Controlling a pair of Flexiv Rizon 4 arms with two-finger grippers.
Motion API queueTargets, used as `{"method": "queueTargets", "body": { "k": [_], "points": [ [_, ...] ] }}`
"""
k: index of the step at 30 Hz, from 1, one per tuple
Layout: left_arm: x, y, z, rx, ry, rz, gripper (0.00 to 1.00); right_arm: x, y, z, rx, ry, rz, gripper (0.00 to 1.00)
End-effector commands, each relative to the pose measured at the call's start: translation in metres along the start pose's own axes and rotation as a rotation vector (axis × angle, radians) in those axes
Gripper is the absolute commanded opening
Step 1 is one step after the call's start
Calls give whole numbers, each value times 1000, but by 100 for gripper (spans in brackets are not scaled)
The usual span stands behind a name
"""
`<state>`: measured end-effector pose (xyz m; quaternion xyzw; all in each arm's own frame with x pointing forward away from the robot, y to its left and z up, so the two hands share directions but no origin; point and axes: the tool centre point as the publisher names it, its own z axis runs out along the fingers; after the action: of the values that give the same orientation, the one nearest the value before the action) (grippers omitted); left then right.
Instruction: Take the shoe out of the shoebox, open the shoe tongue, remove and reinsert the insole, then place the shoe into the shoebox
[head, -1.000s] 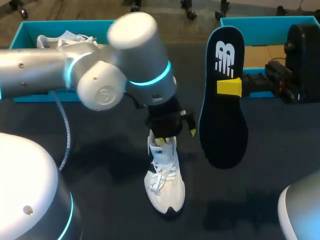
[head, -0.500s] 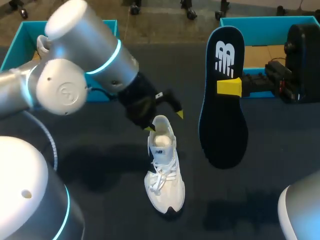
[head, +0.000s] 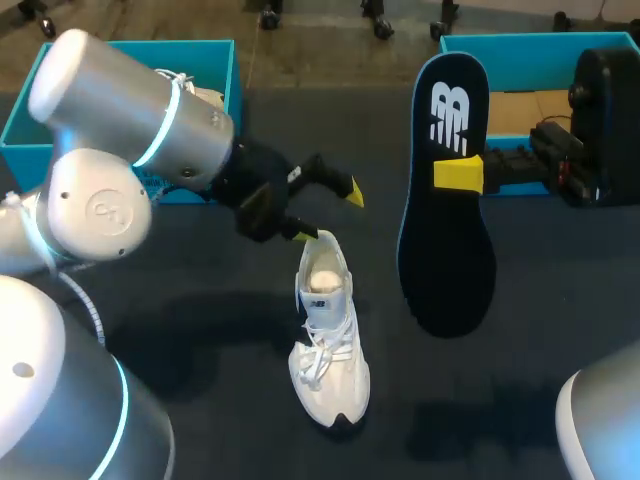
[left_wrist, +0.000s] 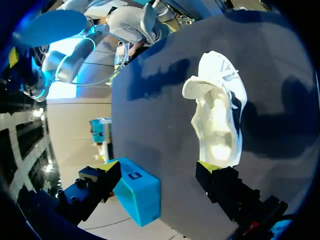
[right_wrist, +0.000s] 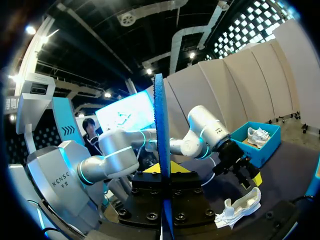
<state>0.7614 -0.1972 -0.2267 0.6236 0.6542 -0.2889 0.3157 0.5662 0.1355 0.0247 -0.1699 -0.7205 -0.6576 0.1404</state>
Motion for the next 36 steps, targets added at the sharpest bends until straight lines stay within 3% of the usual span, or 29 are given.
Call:
{"method": "queueTargets", "body": {
  "k": [1,11,15,30,36],
  "points": [
    [-2,2,-14,59,-210,3,100,8,2,9,-5,-14,0,0],
    [-2,2,-14,59,-210,3,100,8,2,9,-5,-14,0,0],
    [-12,13,-18,46,-271,-37,100,8,2,9,-5,-14,0,0],
    [-40,15,-52,37,-572,24,100,8,2,9,-5,-14,0,0],
    [-43,13,-63,4,-615,47,100,-34,3,-1,1,-1,132,0]
  ]
}}
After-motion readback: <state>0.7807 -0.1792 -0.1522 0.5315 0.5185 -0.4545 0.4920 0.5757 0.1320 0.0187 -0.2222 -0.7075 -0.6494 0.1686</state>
